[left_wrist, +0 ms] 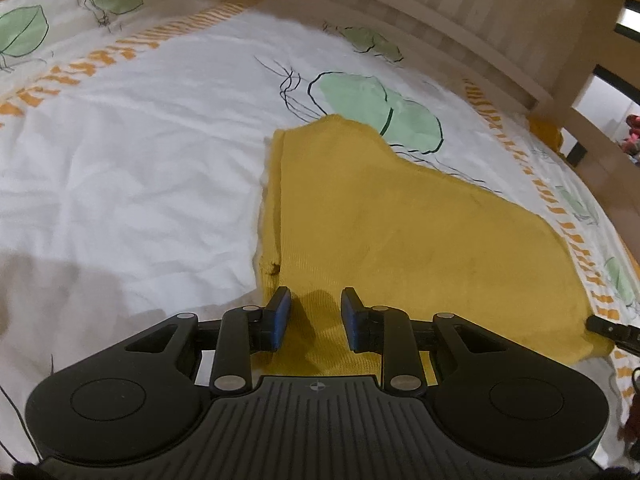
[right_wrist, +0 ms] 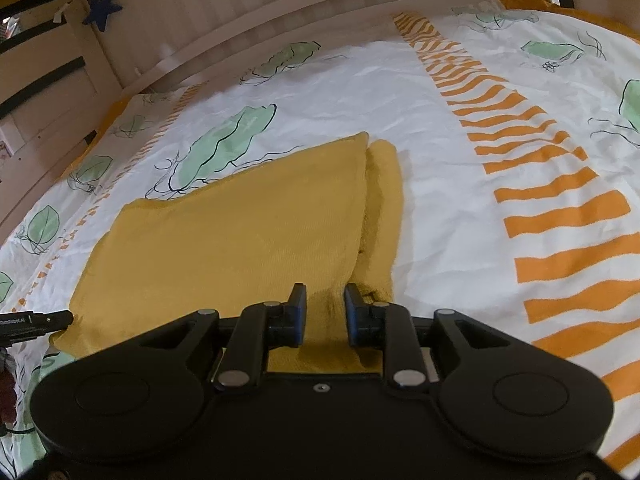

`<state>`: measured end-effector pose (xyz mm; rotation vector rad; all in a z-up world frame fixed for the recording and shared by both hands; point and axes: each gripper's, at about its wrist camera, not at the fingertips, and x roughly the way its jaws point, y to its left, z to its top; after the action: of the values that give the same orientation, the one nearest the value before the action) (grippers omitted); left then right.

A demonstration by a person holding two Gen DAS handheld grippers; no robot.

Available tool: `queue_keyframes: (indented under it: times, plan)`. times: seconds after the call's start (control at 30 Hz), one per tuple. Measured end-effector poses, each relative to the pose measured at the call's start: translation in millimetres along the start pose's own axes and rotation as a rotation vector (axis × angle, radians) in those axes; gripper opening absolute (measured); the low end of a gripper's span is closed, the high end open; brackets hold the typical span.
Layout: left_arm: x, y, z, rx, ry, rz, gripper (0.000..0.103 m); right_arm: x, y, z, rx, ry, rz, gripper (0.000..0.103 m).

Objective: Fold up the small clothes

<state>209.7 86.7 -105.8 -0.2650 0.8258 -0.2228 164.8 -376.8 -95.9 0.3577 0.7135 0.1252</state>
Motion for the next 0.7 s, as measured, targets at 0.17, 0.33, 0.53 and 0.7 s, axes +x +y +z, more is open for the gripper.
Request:
queue_keyframes:
  times: [0.17,0.33,0.53,0.7]
  plan:
    - [1,-6,-1,0.065,0.021,-0.087,0.000,1,0,1,0.000,0.007,0.022,0.011]
    - [-21,-11,-3,0.114,0.015,-0.143,0.000,-24,0,2,0.023,-0.047,0.056,0.010]
    - [-21,-4,-12,0.140,0.091,-0.146,0.000,-24,-6,-7,0.021,0.026,0.026,0.010]
    - [-26,1,-15,0.123,0.061,-0.126,0.004,-19,-4,-10,0.001,0.053,-0.001,0.011]
